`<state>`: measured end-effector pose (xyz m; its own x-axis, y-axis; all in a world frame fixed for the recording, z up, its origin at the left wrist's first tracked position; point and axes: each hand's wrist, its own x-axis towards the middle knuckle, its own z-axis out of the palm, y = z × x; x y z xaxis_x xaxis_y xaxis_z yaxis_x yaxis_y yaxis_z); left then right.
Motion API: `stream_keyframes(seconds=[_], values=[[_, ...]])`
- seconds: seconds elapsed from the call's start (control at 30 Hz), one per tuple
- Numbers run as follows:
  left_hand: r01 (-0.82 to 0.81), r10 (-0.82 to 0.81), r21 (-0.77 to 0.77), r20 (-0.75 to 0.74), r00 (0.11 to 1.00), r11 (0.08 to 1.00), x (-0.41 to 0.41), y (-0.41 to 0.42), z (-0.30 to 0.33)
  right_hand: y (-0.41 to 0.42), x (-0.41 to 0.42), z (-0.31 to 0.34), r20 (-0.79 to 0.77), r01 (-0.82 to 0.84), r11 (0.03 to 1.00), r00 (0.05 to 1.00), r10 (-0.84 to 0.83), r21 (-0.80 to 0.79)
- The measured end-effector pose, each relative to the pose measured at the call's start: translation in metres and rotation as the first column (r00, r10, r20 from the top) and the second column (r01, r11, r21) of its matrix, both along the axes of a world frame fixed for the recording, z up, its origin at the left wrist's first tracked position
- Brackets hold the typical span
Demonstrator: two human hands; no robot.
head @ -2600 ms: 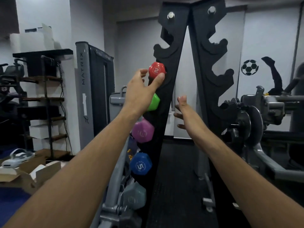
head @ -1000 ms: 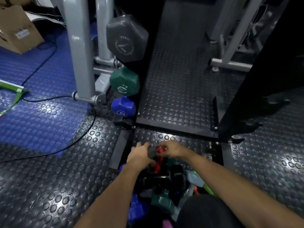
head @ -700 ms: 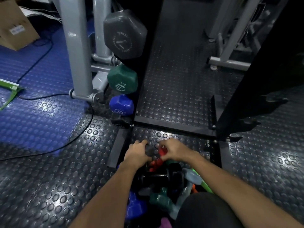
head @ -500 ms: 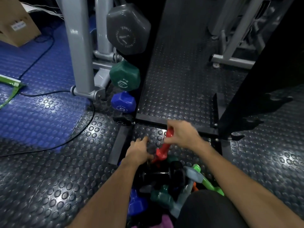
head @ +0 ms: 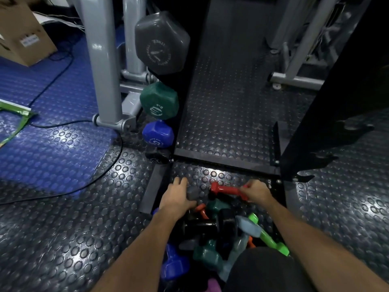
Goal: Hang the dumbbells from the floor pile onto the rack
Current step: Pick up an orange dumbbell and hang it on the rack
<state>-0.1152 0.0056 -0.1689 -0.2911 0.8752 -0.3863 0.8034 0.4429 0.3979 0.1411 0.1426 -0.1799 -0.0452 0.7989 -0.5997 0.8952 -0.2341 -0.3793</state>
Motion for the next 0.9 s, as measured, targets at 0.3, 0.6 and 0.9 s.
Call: stream_keyframes(seconds=[0.3, 0.6, 0.9], values=[[0.008, -0.004, -0.220, 0.020, 1.000, 0.976, -0.019, 0.021, -0.001, -0.047, -0.048, 0.040, -0.175, -0.689, 0.671, 0.650, 0.739, 0.275], [-0.225, 0.229, -0.045, 0.223, 0.947, 0.973, -0.014, 0.023, -0.008, -0.087, -0.076, 0.043, 0.117, -0.968, 0.250, 0.248, 0.962, 0.004], [-0.327, 0.309, -0.027, 0.402, 0.862, 0.945, -0.026, 0.022, -0.012, -0.067, -0.081, 0.055, 0.122, -0.967, 0.254, 0.257, 0.959, 0.036]])
